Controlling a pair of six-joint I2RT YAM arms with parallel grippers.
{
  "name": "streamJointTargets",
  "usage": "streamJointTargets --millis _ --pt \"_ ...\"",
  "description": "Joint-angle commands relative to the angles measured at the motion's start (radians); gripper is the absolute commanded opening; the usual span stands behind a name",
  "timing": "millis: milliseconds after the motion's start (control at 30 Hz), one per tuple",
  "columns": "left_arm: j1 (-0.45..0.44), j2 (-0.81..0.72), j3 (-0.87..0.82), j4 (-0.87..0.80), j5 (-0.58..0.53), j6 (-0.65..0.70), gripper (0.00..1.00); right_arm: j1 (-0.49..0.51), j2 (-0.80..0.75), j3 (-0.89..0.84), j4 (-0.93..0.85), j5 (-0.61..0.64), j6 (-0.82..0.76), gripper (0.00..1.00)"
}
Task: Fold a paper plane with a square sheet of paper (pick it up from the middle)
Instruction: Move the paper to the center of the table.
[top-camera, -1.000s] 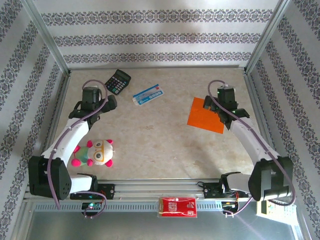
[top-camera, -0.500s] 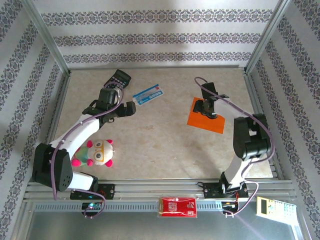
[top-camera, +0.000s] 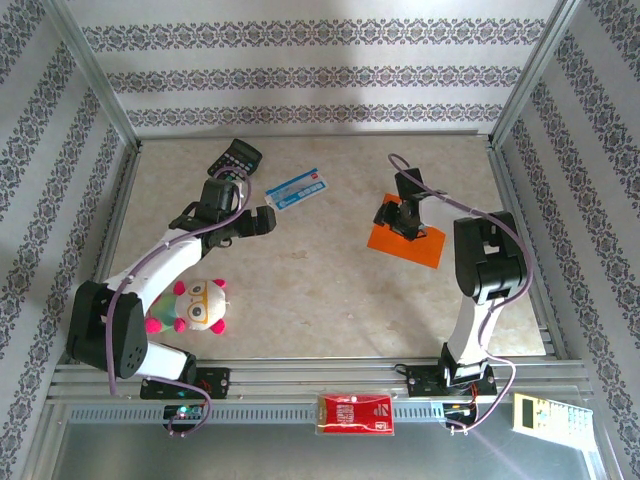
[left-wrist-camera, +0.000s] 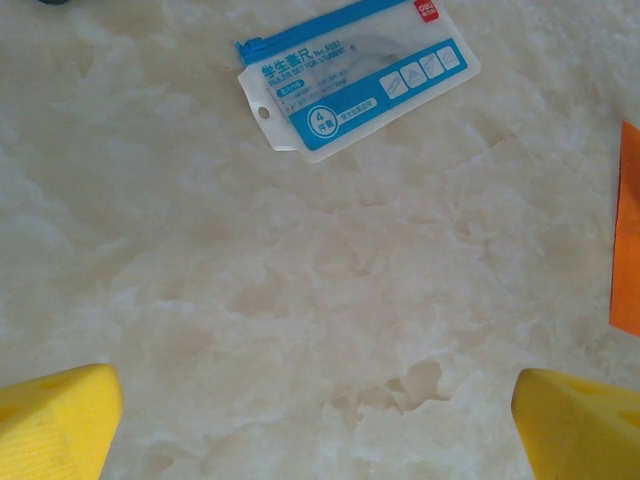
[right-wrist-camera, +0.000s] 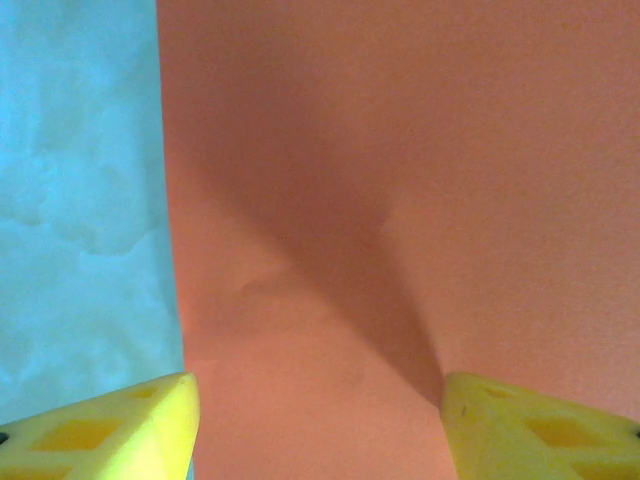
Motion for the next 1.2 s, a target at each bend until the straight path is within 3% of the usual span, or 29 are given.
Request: streamJointTargets --millis 0,167,300,433,567,800,1033,1167 --pt "-0.011 -0.042 -0.037 0.051 0.007 -0.038 1.0 0.044 -0.032 -0.073 0.015 -0.1 0.088 0.66" --pt "-0.01 -0.1 -0.092 0.053 -0.029 -0.062 1.0 0.161 -0.091 -0.178 0.128 -0.099 0.238 0.65" --pt "-0.009 -0.147 -0.119 0.029 -0.065 -0.092 1.0 0.323 -0.096 -0.212 0.273 -0.055 0.409 0.66" --pt "-0.01 -0.185 -0.124 -0.017 -0.088 -0.12 1.0 0.468 -0.023 -0.115 0.359 -0.031 0.546 0.67" --pt "-0.013 -0.237 -0.151 -0.033 -0.082 -0.181 1.0 0.519 0.033 -0.004 0.427 -0.073 0.602 0.67" --pt "-0.142 -0.267 -0.174 -0.06 -0.134 -0.312 1.0 0.405 -0.134 -0.06 0.377 -0.091 0.45 0.68" --pt "-0.354 -0.058 -0.059 -0.104 -0.255 -0.409 1.0 0.146 -0.302 -0.118 0.122 -0.087 0.083 0.73" --pt "-0.406 0.1 0.019 -0.084 -0.269 -0.458 1.0 0.056 -0.381 -0.195 0.104 -0.062 -0.004 0.74"
